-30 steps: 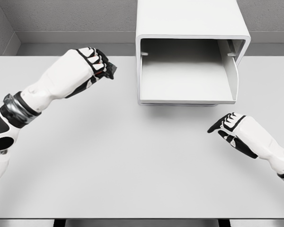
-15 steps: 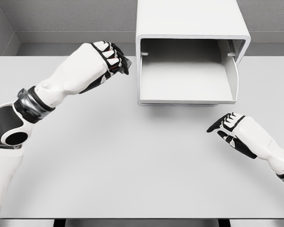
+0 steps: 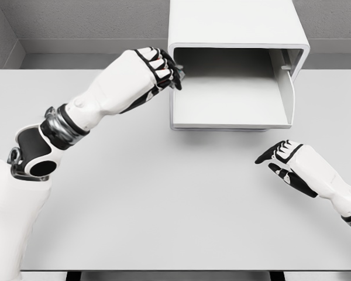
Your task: Slide open multi-storey tabletop storage cabinets and put open load switch and slide close multi-storey tabletop storage cabinets
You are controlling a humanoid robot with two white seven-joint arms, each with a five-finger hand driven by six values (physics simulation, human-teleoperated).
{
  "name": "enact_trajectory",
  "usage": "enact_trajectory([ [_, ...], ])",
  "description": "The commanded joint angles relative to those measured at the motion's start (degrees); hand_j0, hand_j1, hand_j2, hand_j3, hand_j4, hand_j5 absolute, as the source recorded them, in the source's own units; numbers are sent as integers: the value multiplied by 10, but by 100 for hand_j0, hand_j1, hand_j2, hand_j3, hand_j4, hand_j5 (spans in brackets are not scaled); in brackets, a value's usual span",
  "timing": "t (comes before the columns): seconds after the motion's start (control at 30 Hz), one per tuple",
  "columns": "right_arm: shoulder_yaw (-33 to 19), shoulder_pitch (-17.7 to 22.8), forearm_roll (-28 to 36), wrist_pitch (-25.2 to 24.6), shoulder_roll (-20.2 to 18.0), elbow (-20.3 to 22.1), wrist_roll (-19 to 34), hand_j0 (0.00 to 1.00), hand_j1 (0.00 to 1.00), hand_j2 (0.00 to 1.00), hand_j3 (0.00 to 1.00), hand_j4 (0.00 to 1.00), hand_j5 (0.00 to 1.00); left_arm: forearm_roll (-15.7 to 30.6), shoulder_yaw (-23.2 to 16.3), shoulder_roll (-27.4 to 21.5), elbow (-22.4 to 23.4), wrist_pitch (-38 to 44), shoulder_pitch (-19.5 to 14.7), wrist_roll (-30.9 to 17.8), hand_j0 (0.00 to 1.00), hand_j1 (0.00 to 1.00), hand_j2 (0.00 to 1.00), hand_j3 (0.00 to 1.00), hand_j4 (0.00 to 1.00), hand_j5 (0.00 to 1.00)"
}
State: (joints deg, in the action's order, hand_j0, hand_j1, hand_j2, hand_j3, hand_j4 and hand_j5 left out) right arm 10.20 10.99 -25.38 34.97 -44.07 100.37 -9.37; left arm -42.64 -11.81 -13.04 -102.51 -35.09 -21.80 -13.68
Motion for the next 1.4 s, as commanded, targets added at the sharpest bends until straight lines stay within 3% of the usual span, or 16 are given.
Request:
enact_trajectory([
  [0.0, 0, 0, 3, 0, -1, 1, 1, 55, 55, 55, 55, 55, 55, 0, -8, 11, 2, 1, 0, 1, 40, 40, 40, 40, 40, 40],
  [0.4, 0, 0, 3, 0, -1, 1, 1, 55, 55, 55, 55, 55, 55, -27, -26, 50, 9, 1, -10, 1, 41, 41, 41, 41, 41, 41],
  [1.37, 0, 0, 3, 0, -1, 2, 0, 57, 57, 57, 57, 57, 57, -61, -84, 127, 116, 1, -66, 0, 46, 46, 46, 46, 46, 46],
])
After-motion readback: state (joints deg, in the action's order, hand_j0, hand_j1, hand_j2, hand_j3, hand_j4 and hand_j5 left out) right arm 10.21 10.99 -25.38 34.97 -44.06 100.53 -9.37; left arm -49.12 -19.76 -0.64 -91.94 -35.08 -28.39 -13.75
